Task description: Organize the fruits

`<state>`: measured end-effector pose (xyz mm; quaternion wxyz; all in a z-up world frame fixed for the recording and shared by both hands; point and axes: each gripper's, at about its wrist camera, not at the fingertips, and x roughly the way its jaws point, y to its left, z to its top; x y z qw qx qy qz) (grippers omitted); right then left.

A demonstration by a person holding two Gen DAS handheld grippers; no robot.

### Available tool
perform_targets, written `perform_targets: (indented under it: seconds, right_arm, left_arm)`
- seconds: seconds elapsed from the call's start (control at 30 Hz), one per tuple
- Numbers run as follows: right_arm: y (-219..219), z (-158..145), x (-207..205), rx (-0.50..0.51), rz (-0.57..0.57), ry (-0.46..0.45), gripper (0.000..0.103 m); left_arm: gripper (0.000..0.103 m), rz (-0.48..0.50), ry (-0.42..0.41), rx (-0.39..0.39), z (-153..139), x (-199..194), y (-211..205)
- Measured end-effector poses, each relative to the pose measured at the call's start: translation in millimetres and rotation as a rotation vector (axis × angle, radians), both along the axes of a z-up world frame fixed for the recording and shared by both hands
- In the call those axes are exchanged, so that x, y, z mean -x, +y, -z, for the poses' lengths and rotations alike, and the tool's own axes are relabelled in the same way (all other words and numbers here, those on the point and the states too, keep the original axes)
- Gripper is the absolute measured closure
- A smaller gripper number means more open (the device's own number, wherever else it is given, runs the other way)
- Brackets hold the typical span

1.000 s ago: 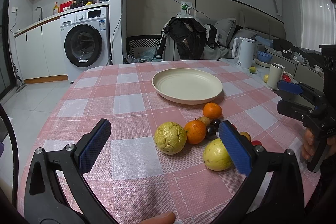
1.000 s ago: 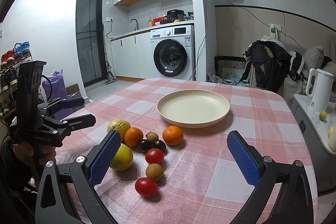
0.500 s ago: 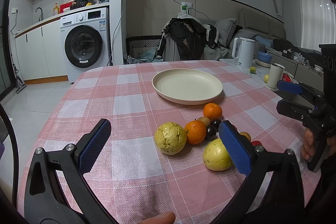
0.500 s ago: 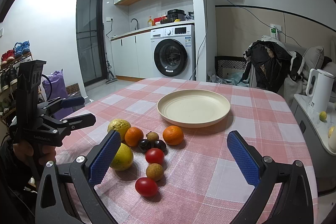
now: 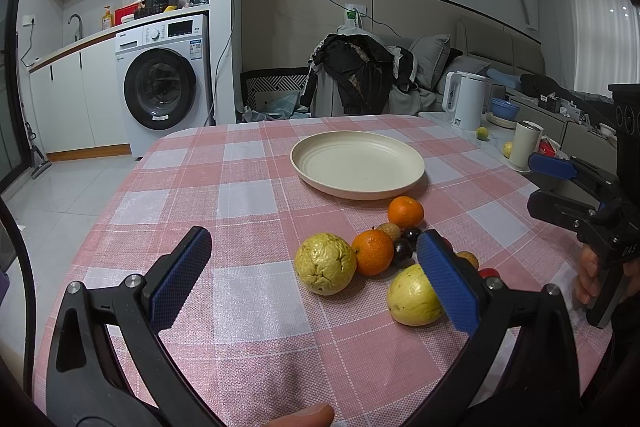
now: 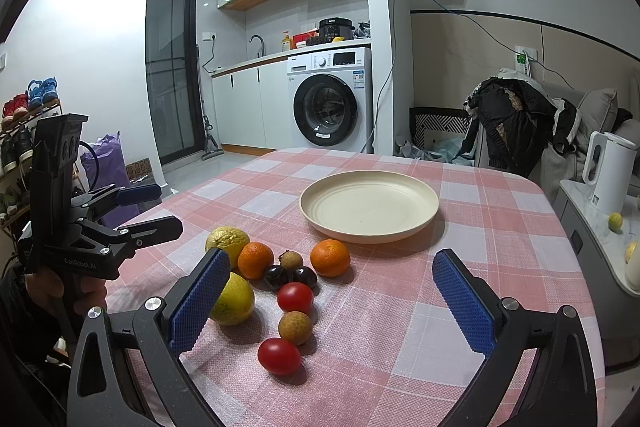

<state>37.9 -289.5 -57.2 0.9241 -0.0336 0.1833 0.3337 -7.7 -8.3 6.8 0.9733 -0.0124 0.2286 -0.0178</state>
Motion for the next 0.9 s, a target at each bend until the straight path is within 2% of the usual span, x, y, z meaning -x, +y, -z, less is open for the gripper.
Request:
perform_targets:
  seconds: [0.9]
  right_arm:
    - [0.2,-0.1,0.1,0.002,0.001,0.0,0.0]
  left_arm:
    - [0.001,0.001,0.0,0.003,-0.1,-0.5,-0.1]
